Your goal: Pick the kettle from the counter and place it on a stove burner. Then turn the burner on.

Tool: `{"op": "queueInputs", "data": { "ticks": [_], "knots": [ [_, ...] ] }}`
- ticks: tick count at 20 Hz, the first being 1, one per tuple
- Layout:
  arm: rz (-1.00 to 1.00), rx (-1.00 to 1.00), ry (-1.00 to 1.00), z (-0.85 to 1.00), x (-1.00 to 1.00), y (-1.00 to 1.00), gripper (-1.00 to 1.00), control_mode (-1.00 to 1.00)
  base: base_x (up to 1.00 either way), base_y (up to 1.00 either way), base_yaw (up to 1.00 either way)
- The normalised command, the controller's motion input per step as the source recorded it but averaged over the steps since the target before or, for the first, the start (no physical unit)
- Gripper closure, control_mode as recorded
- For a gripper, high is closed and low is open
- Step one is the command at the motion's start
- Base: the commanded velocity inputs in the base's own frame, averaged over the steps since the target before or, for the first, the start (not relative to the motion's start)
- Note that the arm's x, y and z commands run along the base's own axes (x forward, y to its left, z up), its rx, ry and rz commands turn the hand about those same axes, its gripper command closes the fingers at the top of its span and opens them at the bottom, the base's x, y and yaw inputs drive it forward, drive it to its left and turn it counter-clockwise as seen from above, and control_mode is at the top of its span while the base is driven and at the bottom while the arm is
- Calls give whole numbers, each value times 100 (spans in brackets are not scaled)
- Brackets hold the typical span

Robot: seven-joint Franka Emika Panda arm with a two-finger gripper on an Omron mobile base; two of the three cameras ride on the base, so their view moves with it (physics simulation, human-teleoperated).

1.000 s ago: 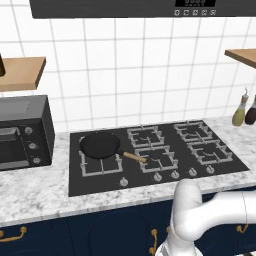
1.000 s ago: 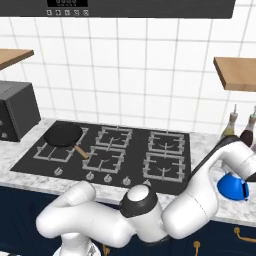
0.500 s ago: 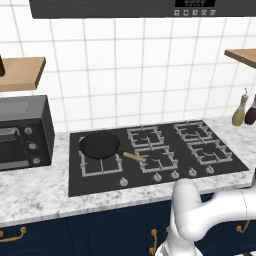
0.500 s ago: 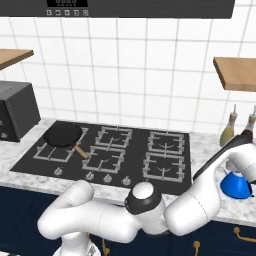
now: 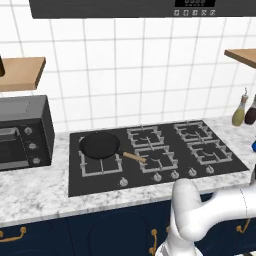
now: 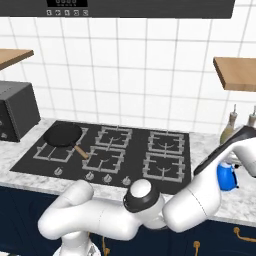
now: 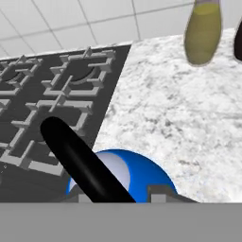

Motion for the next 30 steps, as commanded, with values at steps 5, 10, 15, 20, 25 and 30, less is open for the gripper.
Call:
{"op": "queueInputs", "data": {
  "ticks": [5,10,15,20,25,30],
  "knots": [
    [6,7,-18,38,0,100,100,-100,0,0,0],
    [4,0,-29,13,0,100,100,-100,0,0,0],
    [0,-9,-45,2,0,100,100,-100,0,0,0],
    [-3,-23,-33,10,4,100,100,-100,0,0,0],
    [-13,-26,-3,4,51,99,100,-100,0,0,0],
    [-19,-3,14,0,77,52,100,-100,0,0,0]
  ]
}}
